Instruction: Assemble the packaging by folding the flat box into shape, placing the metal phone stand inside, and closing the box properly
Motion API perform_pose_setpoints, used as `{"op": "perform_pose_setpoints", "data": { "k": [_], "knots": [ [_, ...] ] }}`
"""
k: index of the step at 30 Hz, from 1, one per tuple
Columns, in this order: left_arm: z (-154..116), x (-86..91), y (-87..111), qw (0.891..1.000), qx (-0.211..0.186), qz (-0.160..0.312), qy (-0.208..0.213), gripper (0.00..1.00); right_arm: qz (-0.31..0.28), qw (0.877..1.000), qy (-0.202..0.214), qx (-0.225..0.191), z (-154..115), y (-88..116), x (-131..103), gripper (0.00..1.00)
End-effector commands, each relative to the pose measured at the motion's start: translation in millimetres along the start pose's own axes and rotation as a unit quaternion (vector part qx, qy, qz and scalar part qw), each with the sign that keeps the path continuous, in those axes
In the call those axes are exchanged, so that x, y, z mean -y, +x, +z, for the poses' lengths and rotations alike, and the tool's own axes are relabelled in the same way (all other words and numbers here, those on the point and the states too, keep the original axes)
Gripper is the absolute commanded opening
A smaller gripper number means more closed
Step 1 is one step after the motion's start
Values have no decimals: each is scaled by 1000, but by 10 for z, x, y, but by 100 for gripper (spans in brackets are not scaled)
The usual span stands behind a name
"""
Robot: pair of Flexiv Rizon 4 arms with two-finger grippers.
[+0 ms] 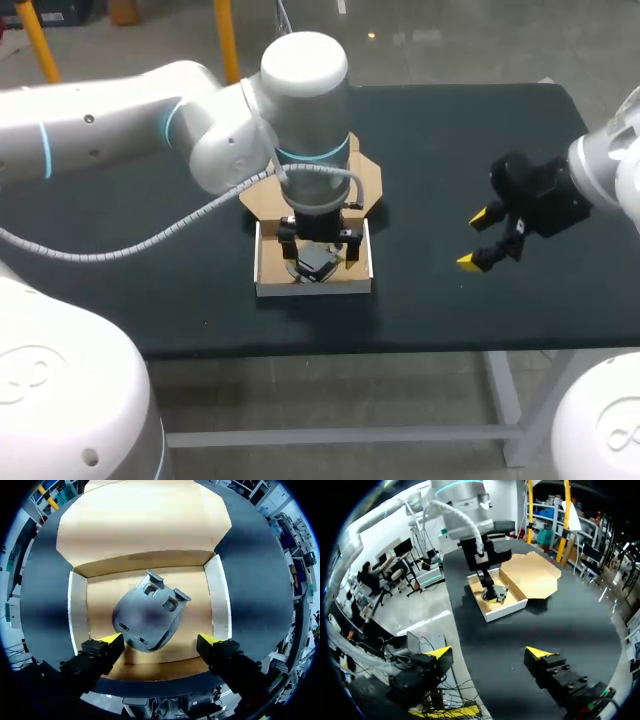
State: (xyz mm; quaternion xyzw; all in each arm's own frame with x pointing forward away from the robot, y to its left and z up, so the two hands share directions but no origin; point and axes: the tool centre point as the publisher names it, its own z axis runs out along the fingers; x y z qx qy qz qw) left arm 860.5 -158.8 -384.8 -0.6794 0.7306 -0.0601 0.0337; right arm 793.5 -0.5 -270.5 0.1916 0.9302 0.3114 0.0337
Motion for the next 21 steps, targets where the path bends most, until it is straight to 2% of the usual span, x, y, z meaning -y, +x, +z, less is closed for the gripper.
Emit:
{"op": "perform_pose_setpoints", "data": {
  "k": [1,14,21],
  "knots": [
    [68,-9,18,1000,5,-4,-2,100,-1,1000,-2,-2,-22,0,6,100],
    [118,-170,-18,999,16,-19,-24,100,-1,1000,-2,-2,-22,0,6,100],
    [122,-301,0,999,8,-26,-40,100,-1,1000,-2,-2,-22,0,6,100]
  ]
}}
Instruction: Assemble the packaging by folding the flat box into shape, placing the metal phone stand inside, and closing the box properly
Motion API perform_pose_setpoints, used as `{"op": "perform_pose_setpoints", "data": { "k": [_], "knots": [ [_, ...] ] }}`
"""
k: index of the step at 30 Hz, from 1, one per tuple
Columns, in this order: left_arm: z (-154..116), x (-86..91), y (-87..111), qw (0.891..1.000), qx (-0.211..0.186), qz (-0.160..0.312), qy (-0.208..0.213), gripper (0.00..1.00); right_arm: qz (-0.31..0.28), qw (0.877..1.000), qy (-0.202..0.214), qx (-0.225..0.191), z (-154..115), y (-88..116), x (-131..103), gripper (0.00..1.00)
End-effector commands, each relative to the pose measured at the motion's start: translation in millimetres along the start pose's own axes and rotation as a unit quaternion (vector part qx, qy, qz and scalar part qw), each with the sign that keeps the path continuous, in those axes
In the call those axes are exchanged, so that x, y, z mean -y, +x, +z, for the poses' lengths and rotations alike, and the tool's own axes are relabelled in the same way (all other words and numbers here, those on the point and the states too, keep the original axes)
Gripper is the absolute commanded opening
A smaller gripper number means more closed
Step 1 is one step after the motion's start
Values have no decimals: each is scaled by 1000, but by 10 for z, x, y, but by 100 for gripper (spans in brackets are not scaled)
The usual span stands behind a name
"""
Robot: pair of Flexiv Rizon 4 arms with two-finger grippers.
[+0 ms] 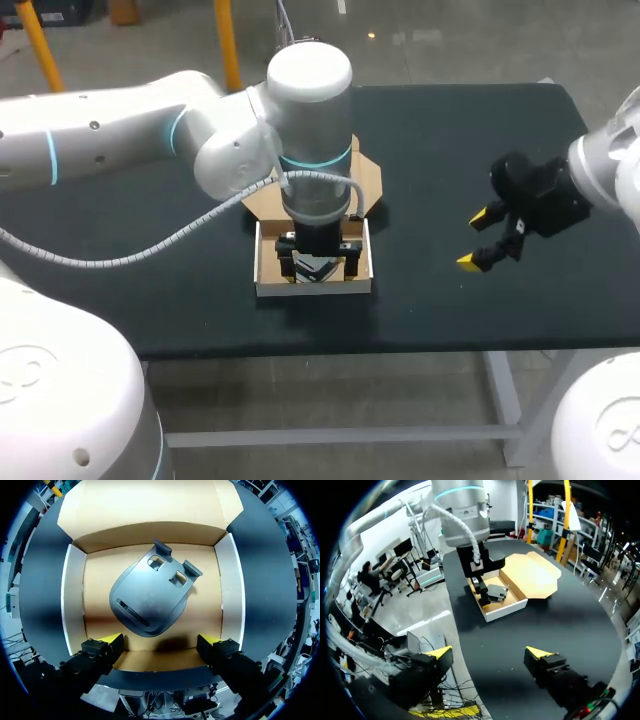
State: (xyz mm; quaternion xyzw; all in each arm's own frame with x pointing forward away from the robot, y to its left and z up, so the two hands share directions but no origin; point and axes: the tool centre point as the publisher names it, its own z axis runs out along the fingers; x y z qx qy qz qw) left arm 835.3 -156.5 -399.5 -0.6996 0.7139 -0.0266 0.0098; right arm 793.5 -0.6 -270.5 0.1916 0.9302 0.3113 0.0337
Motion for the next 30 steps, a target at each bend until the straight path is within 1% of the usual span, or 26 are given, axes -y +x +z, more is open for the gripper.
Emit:
{"op": "perform_pose_setpoints", "data": {
  "k": [1,6,16,23,30],
  "knots": [
    [12,-54,10,1000,0,0,0,100,-1,1000,-2,-2,-21,0,6,100],
    [31,-191,40,1000,2,-4,-4,100,-1,1000,-2,-2,-21,0,6,100],
    [50,-407,50,1000,7,-22,-11,100,-1,1000,-2,-2,-21,0,6,100],
    [42,-524,50,999,6,-34,-16,100,-1,1000,-2,-2,-21,0,6,100],
    [45,-609,64,1000,8,-29,-9,100,-1,1000,-2,-2,-21,0,6,100]
  ]
}}
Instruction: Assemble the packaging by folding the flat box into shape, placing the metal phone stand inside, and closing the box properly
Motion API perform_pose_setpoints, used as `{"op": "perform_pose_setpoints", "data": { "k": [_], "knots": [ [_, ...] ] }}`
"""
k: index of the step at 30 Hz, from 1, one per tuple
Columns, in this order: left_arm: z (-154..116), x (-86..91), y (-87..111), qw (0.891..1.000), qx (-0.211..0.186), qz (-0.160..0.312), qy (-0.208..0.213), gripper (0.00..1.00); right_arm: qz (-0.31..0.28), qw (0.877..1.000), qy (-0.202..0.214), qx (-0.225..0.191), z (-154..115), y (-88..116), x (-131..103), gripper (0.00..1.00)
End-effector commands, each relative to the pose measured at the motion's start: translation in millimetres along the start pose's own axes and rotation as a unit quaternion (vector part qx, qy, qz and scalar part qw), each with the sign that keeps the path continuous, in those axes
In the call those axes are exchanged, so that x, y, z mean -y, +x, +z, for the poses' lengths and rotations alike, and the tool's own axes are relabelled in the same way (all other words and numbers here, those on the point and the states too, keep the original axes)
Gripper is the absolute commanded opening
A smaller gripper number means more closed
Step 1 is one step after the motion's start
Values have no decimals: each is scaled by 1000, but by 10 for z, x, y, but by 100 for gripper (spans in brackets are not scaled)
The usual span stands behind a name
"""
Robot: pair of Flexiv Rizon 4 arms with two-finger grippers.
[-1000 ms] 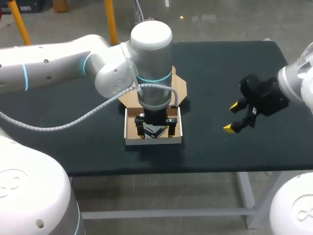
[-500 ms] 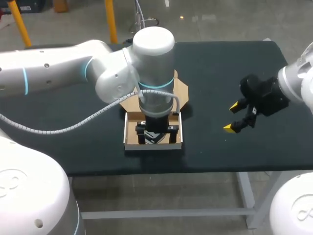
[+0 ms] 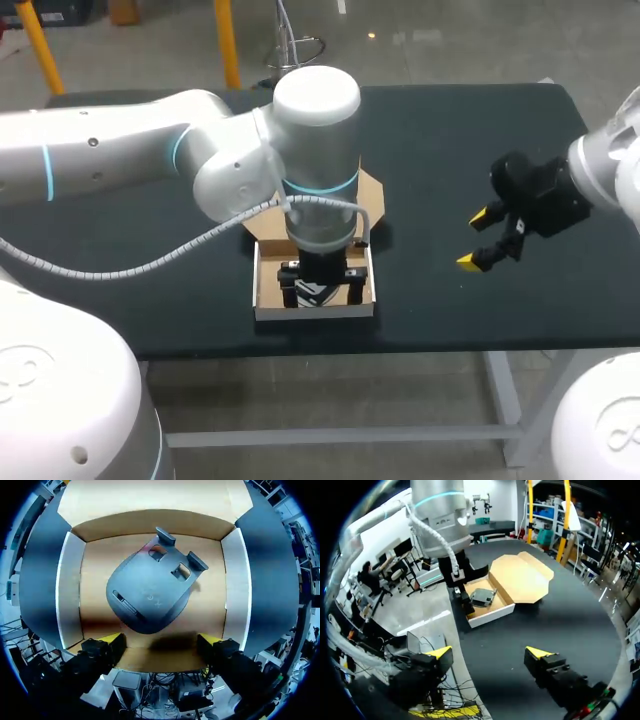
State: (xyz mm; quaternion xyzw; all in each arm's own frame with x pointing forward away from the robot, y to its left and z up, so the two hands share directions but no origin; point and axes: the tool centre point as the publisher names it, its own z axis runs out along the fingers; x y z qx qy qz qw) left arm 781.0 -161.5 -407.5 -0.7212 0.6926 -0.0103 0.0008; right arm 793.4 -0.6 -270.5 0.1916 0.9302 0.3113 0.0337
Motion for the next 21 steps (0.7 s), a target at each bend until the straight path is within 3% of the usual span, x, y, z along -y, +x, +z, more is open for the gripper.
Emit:
{"op": "perform_pose_setpoints", "data": {
  "k": [1,12,21],
  "knots": [
    [-7,-69,2,1000,2,2,10,100,-1,1000,-2,-2,-21,0,6,100],
    [-331,70,-57,996,-29,-1,81,100,-1,1000,-2,-2,-21,0,6,100],
    [-724,108,-217,989,-78,56,114,100,-1,1000,-2,-2,-21,0,6,100]
  ]
}}
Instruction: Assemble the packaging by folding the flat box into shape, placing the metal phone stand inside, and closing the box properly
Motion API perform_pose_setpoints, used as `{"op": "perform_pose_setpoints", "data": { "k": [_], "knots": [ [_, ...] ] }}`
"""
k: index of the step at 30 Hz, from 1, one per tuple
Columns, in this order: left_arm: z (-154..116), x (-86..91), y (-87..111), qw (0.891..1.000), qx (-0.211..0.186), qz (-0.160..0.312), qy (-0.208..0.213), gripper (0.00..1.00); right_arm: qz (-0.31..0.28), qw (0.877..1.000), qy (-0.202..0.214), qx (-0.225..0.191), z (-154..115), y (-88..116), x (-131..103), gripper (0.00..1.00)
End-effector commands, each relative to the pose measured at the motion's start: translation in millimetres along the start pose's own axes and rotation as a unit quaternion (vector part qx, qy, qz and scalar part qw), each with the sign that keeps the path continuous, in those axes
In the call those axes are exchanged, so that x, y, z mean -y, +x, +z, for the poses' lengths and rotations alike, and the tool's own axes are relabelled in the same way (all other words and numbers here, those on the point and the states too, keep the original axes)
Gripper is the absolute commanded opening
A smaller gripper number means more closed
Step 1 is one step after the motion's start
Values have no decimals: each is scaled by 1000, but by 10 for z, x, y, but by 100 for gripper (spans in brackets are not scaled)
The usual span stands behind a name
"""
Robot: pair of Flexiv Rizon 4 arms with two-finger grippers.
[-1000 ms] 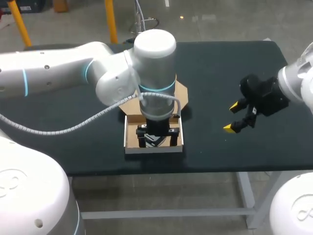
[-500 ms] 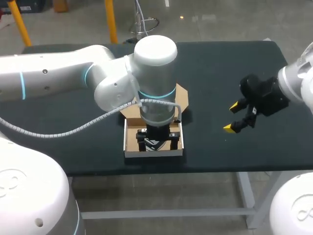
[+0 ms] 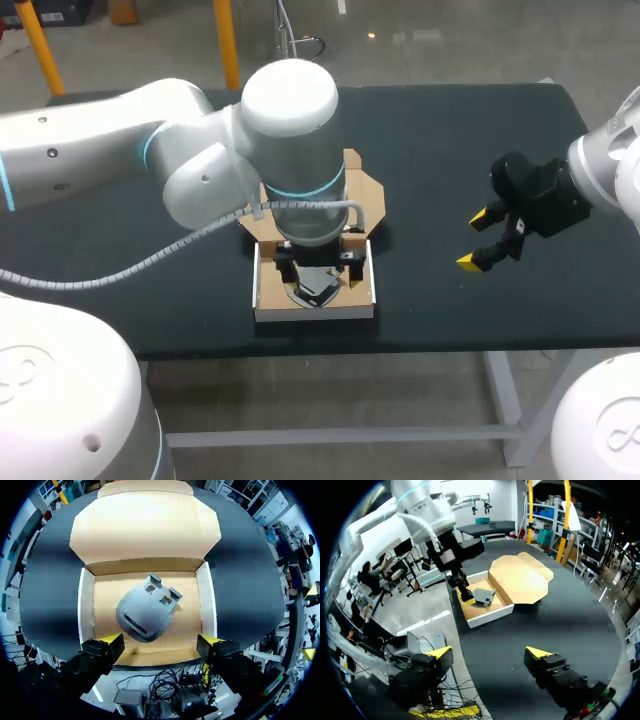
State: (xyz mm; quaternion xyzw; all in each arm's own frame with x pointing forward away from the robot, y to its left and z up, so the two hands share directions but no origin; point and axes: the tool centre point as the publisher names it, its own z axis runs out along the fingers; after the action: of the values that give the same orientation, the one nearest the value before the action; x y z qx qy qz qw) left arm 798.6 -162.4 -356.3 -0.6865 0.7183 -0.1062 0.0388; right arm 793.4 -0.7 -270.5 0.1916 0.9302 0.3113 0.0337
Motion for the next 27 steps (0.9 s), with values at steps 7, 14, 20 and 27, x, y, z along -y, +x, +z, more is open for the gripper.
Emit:
{"op": "perform_pose_setpoints", "data": {
  "k": [7,14,20,27],
  "knots": [
    [-369,134,-362,995,-73,64,15,100,-1,1000,-2,-2,-21,1,6,100],
    [-454,341,-511,988,-96,117,17,100,-1,1000,-2,-2,-21,1,6,100],
    [-520,535,-653,980,-126,156,11,100,-1,1000,-2,-2,-21,1,6,100],
    [-611,690,-809,970,-148,191,16,100,-1,1000,-2,-2,-21,1,6,100]
  ]
}}
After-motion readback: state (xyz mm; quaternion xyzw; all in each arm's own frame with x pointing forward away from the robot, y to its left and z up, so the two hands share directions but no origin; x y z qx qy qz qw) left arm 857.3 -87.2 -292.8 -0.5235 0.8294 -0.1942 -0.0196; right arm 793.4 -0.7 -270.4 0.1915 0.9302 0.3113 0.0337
